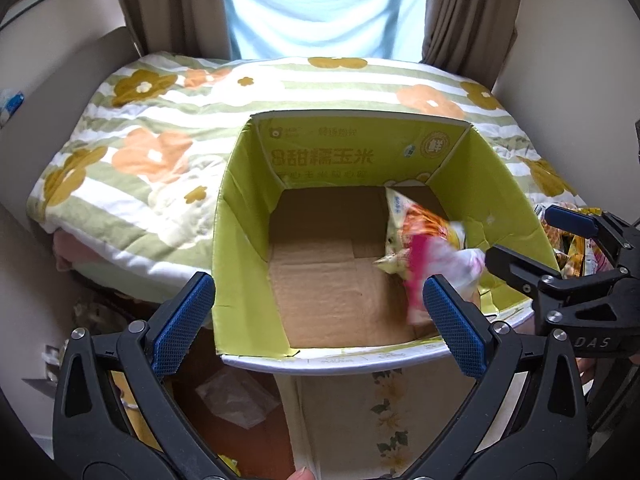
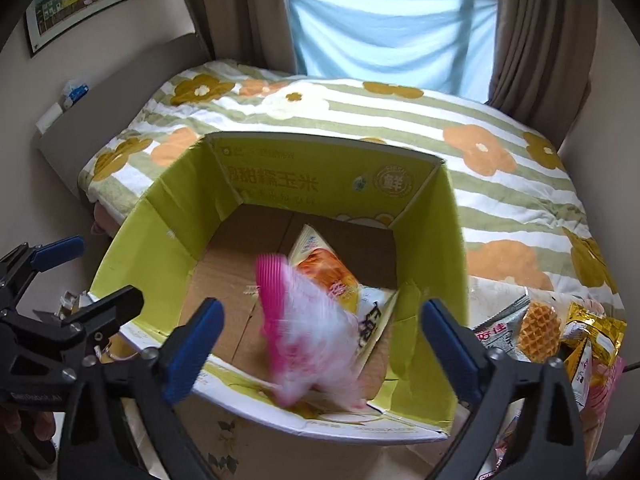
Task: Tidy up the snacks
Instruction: 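Withdraw both tools from the box back toward the snack pile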
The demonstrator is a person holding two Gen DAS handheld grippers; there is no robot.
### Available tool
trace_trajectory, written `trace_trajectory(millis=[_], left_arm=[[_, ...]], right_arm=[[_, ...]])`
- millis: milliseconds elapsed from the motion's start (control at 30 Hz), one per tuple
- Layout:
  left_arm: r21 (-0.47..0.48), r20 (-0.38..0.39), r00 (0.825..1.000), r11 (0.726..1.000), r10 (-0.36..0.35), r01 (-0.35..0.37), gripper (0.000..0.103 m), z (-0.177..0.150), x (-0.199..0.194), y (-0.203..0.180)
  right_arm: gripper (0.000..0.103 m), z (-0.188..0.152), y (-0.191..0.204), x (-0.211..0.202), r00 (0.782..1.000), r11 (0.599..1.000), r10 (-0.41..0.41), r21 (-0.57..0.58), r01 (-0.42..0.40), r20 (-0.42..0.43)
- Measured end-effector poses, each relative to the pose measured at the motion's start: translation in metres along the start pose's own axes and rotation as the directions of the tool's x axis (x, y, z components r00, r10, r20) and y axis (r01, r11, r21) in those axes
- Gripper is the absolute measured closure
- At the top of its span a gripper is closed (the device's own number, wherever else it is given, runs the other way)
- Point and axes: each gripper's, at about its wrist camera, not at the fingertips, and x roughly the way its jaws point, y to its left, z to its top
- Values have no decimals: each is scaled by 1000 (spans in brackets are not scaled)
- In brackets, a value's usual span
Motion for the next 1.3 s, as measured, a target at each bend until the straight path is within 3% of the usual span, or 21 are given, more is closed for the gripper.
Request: trace_trajectory(millis=[500,767,1000,1300], left_arm=[[45,-7,1000,999,-28,29,0,-2,-5,-19],[49,35,999,999,-14,12,0,-2,-34,-43],[12,78,997,1000,-10,9,0,-19,-65,-94],[-39,46,998,998,-44,46,0,-61,-78,-190]], right_arm=[[1,-13,-19,-22,1000,998,-7,59,7,3],[1,-19,-40,-63,998,997,-23,70,18,66],[1,-38,-90,-107,996,998,-15,54,11,82],[1,-85,-176,-145,997,998,-5,68,-1,75]])
